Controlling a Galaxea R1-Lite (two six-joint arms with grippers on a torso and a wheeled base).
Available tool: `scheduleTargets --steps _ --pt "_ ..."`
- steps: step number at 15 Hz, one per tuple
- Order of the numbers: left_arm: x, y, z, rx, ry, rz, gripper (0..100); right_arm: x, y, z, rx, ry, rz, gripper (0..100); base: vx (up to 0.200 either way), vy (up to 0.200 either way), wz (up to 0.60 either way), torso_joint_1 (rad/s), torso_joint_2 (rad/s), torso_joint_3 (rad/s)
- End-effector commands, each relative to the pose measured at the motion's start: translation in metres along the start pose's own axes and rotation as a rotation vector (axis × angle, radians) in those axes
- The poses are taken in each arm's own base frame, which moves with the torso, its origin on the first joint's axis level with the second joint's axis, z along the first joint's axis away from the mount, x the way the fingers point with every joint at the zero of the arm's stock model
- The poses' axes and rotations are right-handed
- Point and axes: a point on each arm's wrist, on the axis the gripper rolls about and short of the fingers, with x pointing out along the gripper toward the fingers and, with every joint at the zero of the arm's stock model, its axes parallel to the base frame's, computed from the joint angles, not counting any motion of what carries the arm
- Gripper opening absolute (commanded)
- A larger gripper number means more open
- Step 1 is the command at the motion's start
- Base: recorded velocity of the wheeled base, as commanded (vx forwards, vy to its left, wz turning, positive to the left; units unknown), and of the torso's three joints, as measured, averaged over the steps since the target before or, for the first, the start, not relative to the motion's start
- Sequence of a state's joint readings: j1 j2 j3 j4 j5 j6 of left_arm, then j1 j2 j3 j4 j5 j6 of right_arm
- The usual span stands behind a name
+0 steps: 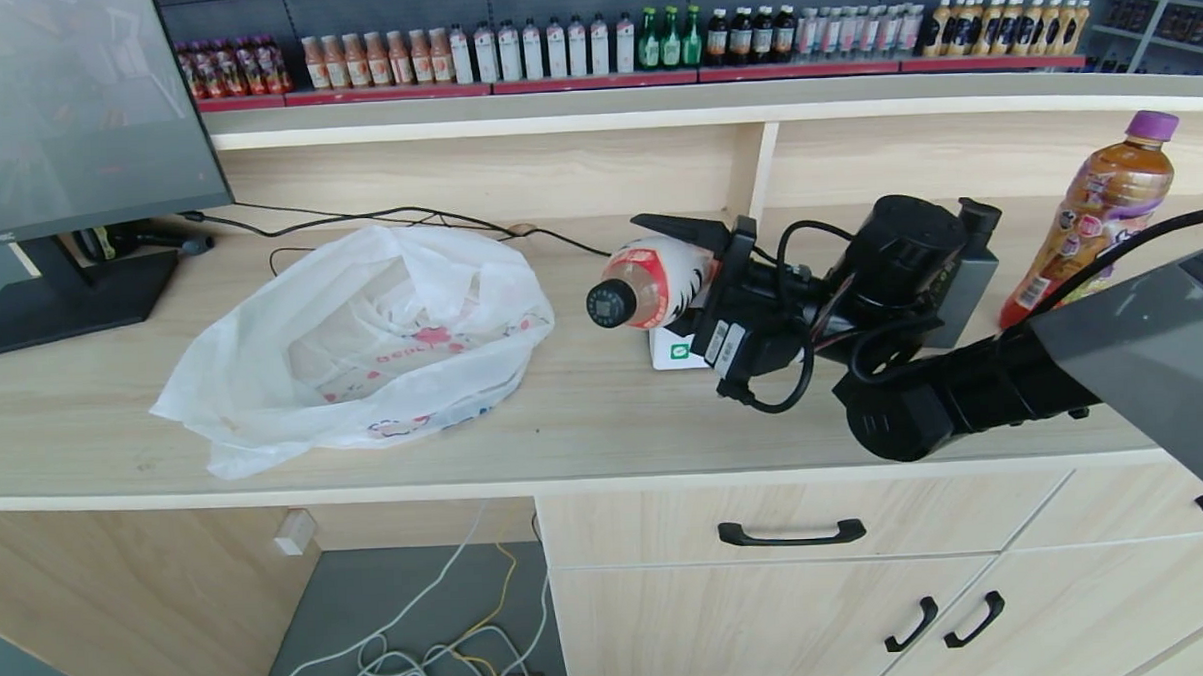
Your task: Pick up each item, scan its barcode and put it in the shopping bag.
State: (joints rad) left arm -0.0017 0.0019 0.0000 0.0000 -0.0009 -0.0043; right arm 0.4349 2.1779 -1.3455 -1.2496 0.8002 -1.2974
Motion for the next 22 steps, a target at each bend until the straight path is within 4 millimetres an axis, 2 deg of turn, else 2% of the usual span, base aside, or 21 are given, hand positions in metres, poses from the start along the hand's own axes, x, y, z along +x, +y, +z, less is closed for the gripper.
scheduleTargets --steps 1,7,11,14,17,18,19,22 --pt "0.0 0.0 0.0 0.0 0.0 -0.001 100 0.0 -0.002 0.001 -0.002 -0.002 -0.002 0 0.0 0.0 0.0 0.0 0.0 0.0" --pt "0.0 0.0 0.0 0.0 0.0 0.001 100 -0.001 -0.004 0.0 -0.004 0.0 -0.004 0 0.0 0.0 0.0 0.0 0.0 0.0" --pt "0.0 0.0 0.0 0.0 0.0 0.001 100 0.0 -0.017 0.008 0.014 -0.012 -0.023 0 0.0 0.0 0.0 0.0 0.0 0.0" --pt "0.0 0.0 0.0 0.0 0.0 0.001 100 0.017 -0.03 0.034 0.086 -0.085 -0.08 0 0.0 0.0 0.0 0.0 0.0 0.0" --pt "0.0 0.0 0.0 0.0 0.0 0.001 100 0.025 -0.04 0.052 0.212 -0.114 -0.223 0 0.0 0.0 0.0 0.0 0.0 0.0" --pt "0.0 0.0 0.0 0.0 0.0 -0.001 100 0.025 -0.04 0.053 0.217 -0.114 -0.229 0 0.0 0.0 0.0 0.0 0.0 0.0" --pt "0.0 0.0 0.0 0.0 0.0 -0.001 100 0.028 -0.042 0.068 0.268 -0.13 -0.271 0 0.0 0.0 0.0 0.0 0.0 0.0" --pt "0.0 0.0 0.0 0.0 0.0 0.001 100 0.017 -0.062 0.085 0.301 -0.122 -0.292 0 0.0 0.0 0.0 0.0 0.0 0.0"
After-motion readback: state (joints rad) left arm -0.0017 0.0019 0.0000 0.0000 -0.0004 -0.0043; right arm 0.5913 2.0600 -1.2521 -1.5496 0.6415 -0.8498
